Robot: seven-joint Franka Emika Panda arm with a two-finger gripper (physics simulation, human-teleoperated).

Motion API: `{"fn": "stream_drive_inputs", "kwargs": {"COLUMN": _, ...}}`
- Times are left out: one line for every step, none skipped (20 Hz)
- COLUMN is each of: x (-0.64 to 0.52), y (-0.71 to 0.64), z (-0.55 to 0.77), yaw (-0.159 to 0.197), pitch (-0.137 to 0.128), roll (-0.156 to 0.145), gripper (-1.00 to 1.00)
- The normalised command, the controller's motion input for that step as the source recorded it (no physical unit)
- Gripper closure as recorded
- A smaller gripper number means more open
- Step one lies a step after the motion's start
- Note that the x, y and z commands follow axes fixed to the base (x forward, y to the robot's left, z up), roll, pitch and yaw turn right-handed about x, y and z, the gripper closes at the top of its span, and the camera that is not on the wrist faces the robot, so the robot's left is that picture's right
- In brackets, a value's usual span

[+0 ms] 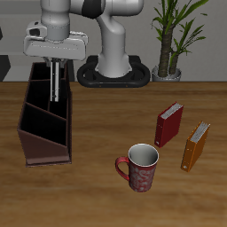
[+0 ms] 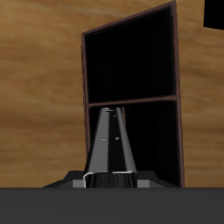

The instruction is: Place the striped book into the right desk caddy's front compartment and place the red mug into the right desk caddy's right compartment

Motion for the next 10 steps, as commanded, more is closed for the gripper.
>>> {"fn": "stream_drive_inputs", "kwargs": {"x": 0.05, "y": 0.09, "z": -0.05, "yaw": -0.021, "pitch": 0.018, "roll": 0.008, "gripper": 1.0}}
{"fn": "stream_drive_inputs", "kwargs": {"x": 0.06, "y": -0.08, "z": -0.21, "yaw": -0.016, "pitch": 0.026, "roll": -0.008, "gripper": 1.0}}
{"fn": "stream_drive_inputs", "kwargs": {"x": 0.01, "y": -0.01, "z": -0.17, "yaw": -0.027, "pitch": 0.023, "roll": -0.04, "gripper": 1.0}}
{"fn": "stream_drive_inputs", "kwargs": {"x": -0.03, "y": 0.04, "z": -0.09, "yaw": 0.035, "pitch": 0.012, "roll": 0.039, "gripper": 1.0}}
{"fn": "stream_drive_inputs", "kwargs": {"x": -0.05, "y": -0.01, "z": -0.04, "yaw": -0.03, "pitch": 0.015, "roll": -0.012, "gripper": 1.0}}
{"fn": "stream_drive_inputs", "kwargs": {"x": -0.08, "y": -0.04, "z": -0.03, "yaw": -0.054, "pitch": 0.011, "roll": 0.015, "gripper": 1.0}}
{"fn": "stream_drive_inputs", "kwargs": {"x": -0.05, "y": 0.05, "z": -0.02, "yaw": 0.0, "pitch": 0.014, "roll": 0.016, "gripper": 1.0}}
{"fn": "stream_drive_inputs", "kwargs": {"x": -0.04, "y": 0.05, "z": 0.01, "yaw": 0.029, "pitch": -0.011, "roll": -0.015, "gripper": 1.0}}
{"fn": "stream_drive_inputs", "kwargs": {"x": 0.01, "y": 0.03, "z": -0.04, "yaw": -0.008, "pitch": 0.046, "roll": 0.008, "gripper": 1.0}}
{"fn": "stream_drive_inputs", "kwargs": {"x": 0.07, "y": -0.04, "z": -0.1, "yaw": -0.033, "pitch": 0.07, "roll": -0.018, "gripper": 1.0}}
